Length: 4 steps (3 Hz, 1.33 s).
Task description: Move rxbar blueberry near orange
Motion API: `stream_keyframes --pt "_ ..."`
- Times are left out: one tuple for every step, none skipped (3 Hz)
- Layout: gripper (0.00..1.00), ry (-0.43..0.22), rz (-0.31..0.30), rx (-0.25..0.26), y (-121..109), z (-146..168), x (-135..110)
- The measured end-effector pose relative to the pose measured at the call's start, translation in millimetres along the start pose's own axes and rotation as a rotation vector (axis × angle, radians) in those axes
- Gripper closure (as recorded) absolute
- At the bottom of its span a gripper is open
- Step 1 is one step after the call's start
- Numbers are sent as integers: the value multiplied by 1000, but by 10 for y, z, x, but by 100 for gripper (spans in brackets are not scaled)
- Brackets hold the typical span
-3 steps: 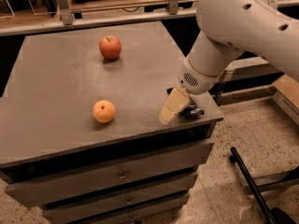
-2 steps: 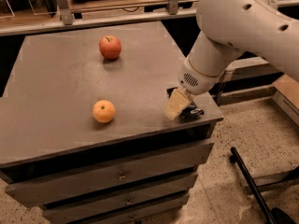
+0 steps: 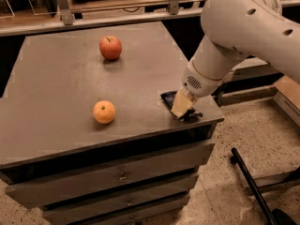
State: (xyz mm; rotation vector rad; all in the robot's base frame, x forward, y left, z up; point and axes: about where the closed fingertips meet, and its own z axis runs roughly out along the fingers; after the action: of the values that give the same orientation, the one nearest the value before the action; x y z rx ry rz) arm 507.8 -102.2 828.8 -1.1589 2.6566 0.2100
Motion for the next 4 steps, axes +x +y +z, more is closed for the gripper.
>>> stream_keyframes --pt "76 0 0 0 1 -23 -7" --pt "92 0 -1 1 9 -27 -7" --pt "100 0 -3 2 14 -29 -6" --pt "100 -32 1 -14 -3 -124 -24"
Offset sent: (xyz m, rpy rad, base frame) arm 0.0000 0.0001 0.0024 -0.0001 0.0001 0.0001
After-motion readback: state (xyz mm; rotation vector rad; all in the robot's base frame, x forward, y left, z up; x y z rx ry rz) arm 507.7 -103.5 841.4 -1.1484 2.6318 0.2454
